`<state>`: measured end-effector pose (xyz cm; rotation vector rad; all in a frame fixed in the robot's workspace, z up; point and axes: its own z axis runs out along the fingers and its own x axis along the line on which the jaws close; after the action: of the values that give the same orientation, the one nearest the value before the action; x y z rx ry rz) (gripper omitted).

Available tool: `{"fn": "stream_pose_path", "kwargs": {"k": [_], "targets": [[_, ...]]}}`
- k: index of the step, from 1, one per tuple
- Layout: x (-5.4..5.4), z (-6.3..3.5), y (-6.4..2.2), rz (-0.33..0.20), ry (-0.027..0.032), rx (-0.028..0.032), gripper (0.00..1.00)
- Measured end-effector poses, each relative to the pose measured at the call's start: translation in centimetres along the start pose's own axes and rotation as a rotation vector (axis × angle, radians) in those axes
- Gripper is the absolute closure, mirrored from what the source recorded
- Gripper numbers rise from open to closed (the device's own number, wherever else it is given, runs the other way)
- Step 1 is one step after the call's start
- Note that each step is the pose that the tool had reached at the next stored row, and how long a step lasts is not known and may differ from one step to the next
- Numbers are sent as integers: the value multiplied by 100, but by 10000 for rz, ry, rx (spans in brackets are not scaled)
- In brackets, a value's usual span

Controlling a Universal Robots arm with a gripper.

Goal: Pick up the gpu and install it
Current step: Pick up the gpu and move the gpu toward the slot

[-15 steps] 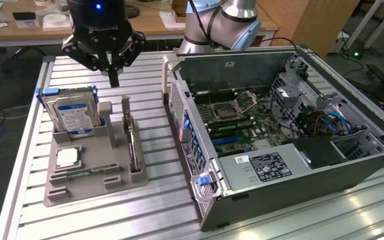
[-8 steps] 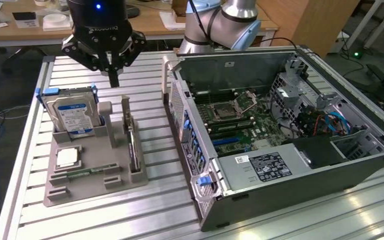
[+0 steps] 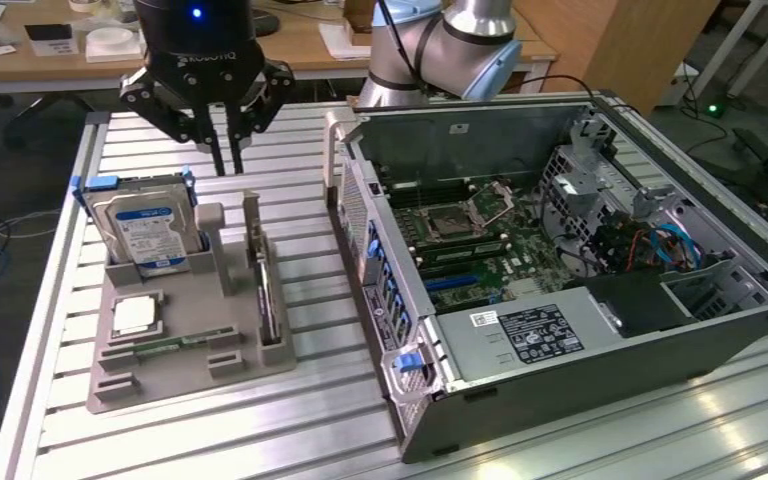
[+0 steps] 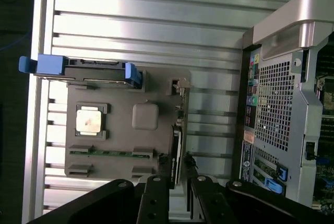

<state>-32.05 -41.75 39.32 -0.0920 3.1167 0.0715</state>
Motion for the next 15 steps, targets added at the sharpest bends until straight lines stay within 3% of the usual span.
{"fn": "stream_pose_path", "kwargs": {"k": [2,4,5,6,7,9,11,13,15], "targets": [[0,0,0,0,0,-1,77],[0,0,0,0,1,0,65],[0,0,0,0,0,0,65],[0,0,0,0,0,0,53],[0,0,0,0,1,0,53],[0,0,0,0,1,0,42],[0,0,0,0,0,0,42],[0,0,0,0,0,0,29],[2,1,0,4,0,4,29]]}}
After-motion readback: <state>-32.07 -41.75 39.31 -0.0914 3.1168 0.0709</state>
